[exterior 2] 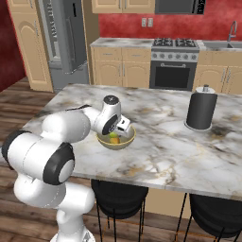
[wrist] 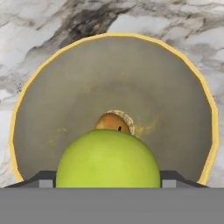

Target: Retrieve the apple and pear from the fridge and place them into the bowl on the dining table.

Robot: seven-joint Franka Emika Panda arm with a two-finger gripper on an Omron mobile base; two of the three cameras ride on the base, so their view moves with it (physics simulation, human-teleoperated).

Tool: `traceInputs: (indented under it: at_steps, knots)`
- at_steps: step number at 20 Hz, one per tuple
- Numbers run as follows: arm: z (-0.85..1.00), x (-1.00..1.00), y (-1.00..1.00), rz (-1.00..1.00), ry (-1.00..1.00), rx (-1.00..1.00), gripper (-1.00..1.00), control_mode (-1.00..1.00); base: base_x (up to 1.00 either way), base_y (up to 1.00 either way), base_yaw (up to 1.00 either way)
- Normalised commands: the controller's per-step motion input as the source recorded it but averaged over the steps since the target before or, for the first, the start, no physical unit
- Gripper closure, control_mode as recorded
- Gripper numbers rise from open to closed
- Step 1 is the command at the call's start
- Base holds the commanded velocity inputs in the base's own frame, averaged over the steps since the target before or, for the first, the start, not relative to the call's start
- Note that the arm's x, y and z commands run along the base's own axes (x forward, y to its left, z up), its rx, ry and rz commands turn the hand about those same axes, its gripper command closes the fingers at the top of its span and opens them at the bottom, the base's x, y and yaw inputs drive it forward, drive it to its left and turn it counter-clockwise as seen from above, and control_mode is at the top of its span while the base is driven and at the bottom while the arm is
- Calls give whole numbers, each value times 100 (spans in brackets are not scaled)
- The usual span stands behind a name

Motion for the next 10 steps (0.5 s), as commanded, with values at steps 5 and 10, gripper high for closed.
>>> traceInputs:
  at_steps: [5,10]
  knots:
    - [-13,23,0,-1,0,0,100,-100,0,0,0]
    - [-14,22,0,-1,0,0,100,-100,0,0,0]
